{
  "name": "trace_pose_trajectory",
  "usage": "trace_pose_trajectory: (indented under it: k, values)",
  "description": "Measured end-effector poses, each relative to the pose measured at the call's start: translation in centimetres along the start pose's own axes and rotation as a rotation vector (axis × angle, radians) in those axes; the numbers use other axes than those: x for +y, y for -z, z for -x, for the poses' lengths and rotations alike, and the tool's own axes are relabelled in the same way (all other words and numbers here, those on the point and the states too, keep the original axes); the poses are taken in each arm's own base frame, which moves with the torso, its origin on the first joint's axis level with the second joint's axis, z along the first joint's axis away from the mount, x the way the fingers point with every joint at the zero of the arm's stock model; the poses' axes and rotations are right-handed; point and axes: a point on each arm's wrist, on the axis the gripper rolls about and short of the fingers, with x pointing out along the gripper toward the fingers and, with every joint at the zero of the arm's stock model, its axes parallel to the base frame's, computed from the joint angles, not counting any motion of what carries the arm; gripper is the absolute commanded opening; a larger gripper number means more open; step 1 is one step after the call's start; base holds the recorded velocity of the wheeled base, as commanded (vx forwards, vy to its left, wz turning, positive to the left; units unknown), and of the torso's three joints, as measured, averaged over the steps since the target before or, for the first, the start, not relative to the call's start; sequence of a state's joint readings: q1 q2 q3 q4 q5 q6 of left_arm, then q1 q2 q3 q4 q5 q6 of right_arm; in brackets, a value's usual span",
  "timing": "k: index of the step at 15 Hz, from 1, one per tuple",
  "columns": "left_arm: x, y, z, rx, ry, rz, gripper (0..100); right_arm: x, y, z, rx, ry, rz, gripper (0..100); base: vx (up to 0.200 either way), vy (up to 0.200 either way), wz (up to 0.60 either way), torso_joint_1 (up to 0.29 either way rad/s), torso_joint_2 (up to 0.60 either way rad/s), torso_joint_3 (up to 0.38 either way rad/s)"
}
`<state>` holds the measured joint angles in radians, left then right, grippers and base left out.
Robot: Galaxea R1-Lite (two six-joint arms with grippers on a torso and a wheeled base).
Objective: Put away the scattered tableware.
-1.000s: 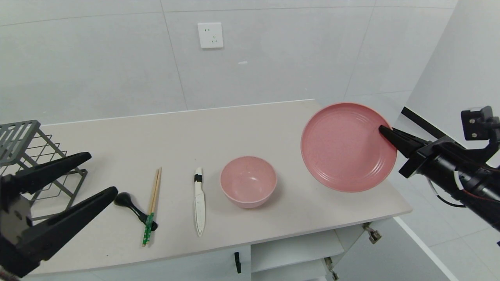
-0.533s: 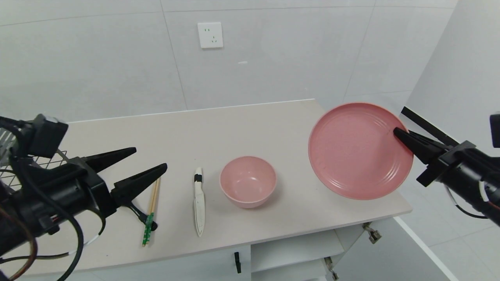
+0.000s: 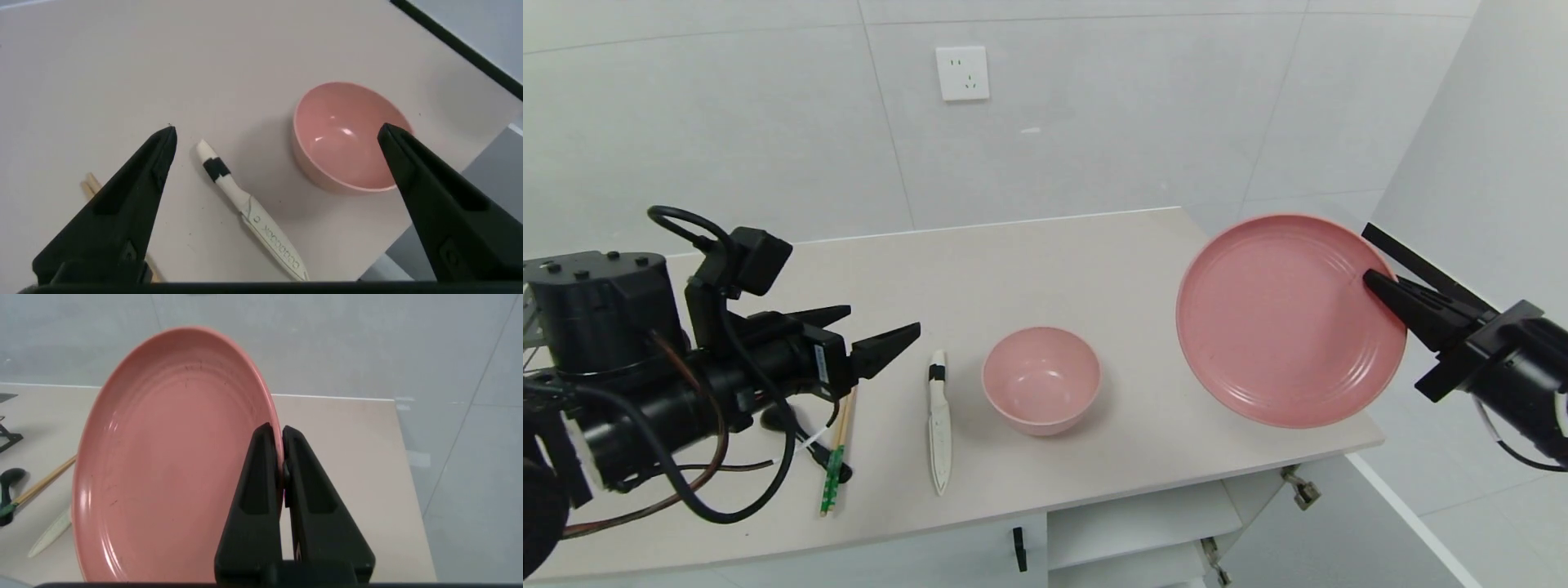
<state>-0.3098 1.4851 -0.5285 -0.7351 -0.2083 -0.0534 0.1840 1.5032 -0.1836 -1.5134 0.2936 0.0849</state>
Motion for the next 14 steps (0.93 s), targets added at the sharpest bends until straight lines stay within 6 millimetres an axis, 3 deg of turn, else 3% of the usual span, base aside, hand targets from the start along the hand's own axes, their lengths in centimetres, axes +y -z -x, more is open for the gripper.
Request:
trace_pose_trajectory:
  k: [7,14]
  values:
    - [-0.9,-0.6,-2.2,0.12,0.04,0.01,100,-0.1,0.0,0.0,-0.001,0.004,0.004,0,0.0,0.0,0.0,0.0,0.0,0.0]
    - [-2.1,0.2,-5.0,0.171,0.047,-0.004,100,-0.2,0.2,0.1,0.009,0.011,0.002,0,0.0,0.0,0.0,0.0,0.0,0.0]
